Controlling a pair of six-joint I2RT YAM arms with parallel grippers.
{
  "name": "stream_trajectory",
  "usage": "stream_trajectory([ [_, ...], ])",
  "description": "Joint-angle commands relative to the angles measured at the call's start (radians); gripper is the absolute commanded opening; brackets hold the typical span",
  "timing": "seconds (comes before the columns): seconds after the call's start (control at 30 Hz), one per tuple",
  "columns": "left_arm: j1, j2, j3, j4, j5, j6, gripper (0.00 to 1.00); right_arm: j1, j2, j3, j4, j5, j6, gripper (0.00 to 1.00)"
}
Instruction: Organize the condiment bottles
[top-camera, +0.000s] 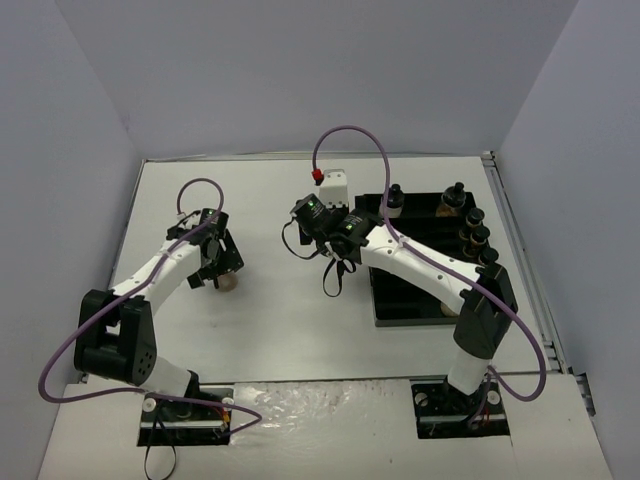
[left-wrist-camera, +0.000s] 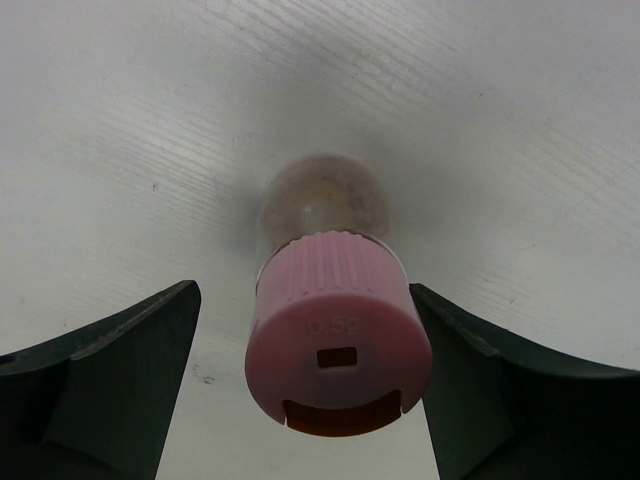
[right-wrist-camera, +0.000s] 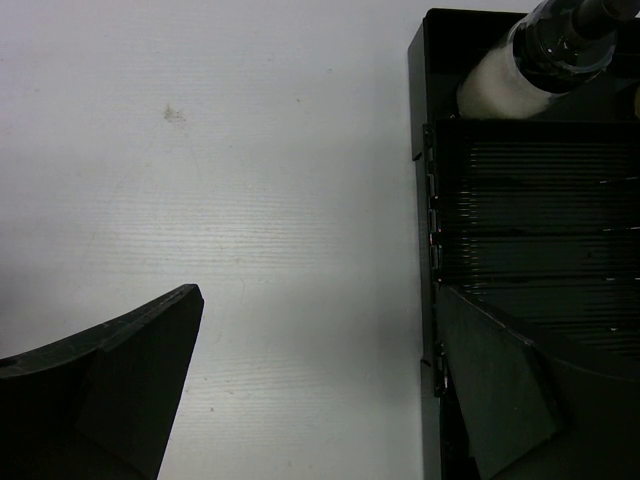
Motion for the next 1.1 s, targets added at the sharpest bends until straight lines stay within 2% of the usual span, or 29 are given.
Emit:
stream_trajectory([
  [0.0,-0.009,-0.009,0.034,0.050,0.001,-0.012,0.78,-0.002,-0.058,-0.012,0.029,0.021,0.016,1.00],
  [0.13,-0.014,0.002,0.050,0.050,0.009,-0.004,0.70,-0.002,-0.062,-0.024,0.030,0.021,0.021,1.00],
  [0.27,-0.028,0.002,0.063,0.048,-0.009,0.007,0.55,-0.002,-0.067,-0.041,0.033,0.023,0.027,1.00],
  [0.53,-0.085,0.004,0.112,-0.002,-0.088,0.027,0.02,-0.009,-0.080,-0.052,0.033,0.026,0.027,1.00],
  [0.8,-0.137,-0.037,0.171,-0.049,-0.134,0.062,0.00,-0.111,-0.138,-0.060,0.032,0.000,0.002,1.00],
  [0.93,-0.158,-0.064,0.207,-0.071,-0.119,0.096,0.00,-0.321,-0.216,-0.113,0.014,-0.028,0.016,1.00],
  [1.07,-0.203,-0.082,0.250,-0.086,-0.078,0.133,0.00,-0.611,-0.332,-0.193,0.001,-0.081,0.029,1.00],
])
